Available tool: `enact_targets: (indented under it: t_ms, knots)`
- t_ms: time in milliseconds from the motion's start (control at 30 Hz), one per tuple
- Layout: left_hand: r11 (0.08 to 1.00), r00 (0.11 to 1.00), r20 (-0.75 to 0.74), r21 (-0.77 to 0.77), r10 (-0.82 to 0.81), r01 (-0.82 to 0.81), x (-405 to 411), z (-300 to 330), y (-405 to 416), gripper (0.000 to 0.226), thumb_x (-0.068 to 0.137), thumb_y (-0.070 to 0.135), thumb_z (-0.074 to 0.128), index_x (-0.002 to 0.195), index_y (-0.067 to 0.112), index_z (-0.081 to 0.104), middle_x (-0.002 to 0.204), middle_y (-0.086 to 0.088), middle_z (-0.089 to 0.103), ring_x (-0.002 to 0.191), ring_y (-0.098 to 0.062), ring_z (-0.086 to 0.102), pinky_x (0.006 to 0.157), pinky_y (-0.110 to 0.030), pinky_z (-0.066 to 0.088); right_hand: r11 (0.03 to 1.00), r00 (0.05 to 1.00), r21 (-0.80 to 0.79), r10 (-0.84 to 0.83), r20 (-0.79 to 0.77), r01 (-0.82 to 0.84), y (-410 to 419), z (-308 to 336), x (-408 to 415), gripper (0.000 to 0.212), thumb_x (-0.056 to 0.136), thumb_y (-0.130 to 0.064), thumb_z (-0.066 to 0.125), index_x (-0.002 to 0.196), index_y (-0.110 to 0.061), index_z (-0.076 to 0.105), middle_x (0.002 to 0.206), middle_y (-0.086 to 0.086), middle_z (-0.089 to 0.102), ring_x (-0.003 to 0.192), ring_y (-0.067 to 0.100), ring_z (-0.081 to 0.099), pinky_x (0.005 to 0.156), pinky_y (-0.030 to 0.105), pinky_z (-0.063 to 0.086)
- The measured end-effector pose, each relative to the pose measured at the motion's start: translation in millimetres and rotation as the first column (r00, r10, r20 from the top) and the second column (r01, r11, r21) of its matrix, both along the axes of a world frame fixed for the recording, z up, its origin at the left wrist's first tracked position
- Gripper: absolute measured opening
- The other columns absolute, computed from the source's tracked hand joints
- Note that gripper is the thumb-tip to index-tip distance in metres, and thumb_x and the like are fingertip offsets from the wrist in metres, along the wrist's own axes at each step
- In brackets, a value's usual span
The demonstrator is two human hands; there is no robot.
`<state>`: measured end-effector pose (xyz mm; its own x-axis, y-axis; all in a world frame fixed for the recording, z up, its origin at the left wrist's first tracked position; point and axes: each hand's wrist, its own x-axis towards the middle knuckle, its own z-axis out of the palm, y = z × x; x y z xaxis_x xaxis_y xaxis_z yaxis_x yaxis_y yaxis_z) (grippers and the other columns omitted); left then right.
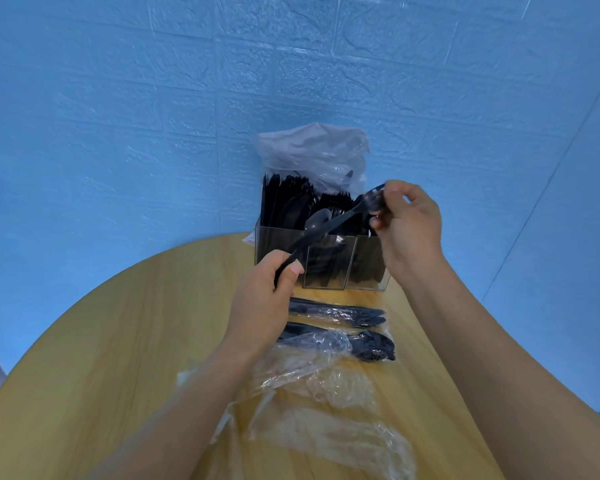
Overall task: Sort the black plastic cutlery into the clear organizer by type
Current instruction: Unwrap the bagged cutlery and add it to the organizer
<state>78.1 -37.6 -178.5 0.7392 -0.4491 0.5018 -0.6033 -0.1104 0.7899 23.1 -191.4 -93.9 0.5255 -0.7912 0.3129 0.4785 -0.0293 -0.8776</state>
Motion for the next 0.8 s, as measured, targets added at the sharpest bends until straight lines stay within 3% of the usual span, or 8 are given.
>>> enact_targets:
  t_ms: [67,200,267,400,567,700,800]
  knots:
    - [1.0,1.0,-0.017,-0.009,0.014,-0.014,1,-1,1,0.02,0.097,0.026,0.047,0.079,0.025,0.054,0.06,0.007,0.048,0.056,-0.004,0.044,0.052,-0.018,0.034,0.988,0.988,-0.048,-0.147,0.05,0.149,-10,3,-5,0.023,0.097,-0.006,0.047,0.078,-0.019,0.049,0.069,0.006,0.053,0.054,0.011,0.046,0.049,0.02,0.035]
    - [0.999,0.999,-0.03,-0.03,0.034,-0.035,1,-2,1,0.021,0.098,0.025,0.046,0.082,0.019,0.057,0.06,0.008,0.048,0.054,-0.003,0.043,0.051,-0.017,0.035,0.854,0.916,-0.333,-0.378,0.132,0.4,-19,3,-8,0.014,0.094,-0.017,0.048,0.083,-0.026,0.047,0.075,0.006,0.053,0.069,0.016,0.05,0.066,0.033,0.041]
    - [0.999,0.999,-0.028,-0.033,0.036,-0.037,1,-1,1,0.021,0.098,0.025,0.046,0.083,0.018,0.057,0.06,0.008,0.048,0.054,-0.003,0.042,0.051,-0.017,0.035,0.783,0.898,-0.44,-0.401,0.184,0.44,-15,2,-4,0.01,0.094,-0.016,0.047,0.087,-0.024,0.046,0.081,0.002,0.056,0.075,0.012,0.053,0.07,0.026,0.042]
    - [0.999,0.999,-0.033,-0.03,0.036,-0.037,1,-3,1,0.021,0.098,0.026,0.046,0.083,0.019,0.058,0.061,0.006,0.049,0.053,-0.004,0.041,0.051,-0.017,0.034,0.687,0.904,-0.598,-0.388,0.181,0.414,-6,-7,9,0.006,0.096,-0.01,0.047,0.096,-0.015,0.046,0.078,-0.015,0.05,0.07,-0.007,0.048,0.066,0.009,0.036]
    - [0.999,0.999,-0.028,-0.023,0.04,-0.04,2,-3,2,0.02,0.098,0.027,0.046,0.083,0.019,0.057,0.062,0.006,0.05,0.056,-0.005,0.043,0.052,-0.019,0.035,0.666,0.927,-0.673,-0.366,0.083,0.323,-5,-24,26,0.005,0.097,-0.011,0.048,0.099,-0.009,0.052,0.073,-0.016,0.049,0.063,0.003,0.042,0.06,0.011,0.034]
    - [0.999,0.999,-0.038,-0.032,0.032,-0.034,2,-3,2,0.019,0.098,0.027,0.046,0.085,0.019,0.058,0.061,0.009,0.05,0.057,-0.004,0.046,0.053,-0.017,0.036,0.64,0.923,-0.719,-0.384,0.005,0.27,-8,-37,35,0.009,0.095,-0.013,0.053,0.103,-0.009,0.055,0.079,-0.005,0.053,0.077,0.011,0.045,0.064,0.008,0.033]
    - [0.999,0.999,-0.034,-0.04,0.026,-0.028,2,-2,2,0.019,0.098,0.026,0.046,0.085,0.019,0.059,0.061,0.008,0.05,0.057,-0.004,0.046,0.053,-0.018,0.037,0.457,0.879,-0.87,-0.473,-0.061,0.186,-14,-53,41,0.002,0.089,-0.014,0.061,0.091,-0.012,0.062,0.093,-0.002,0.056,0.09,0.012,0.033,0.076,0.021,0.033]
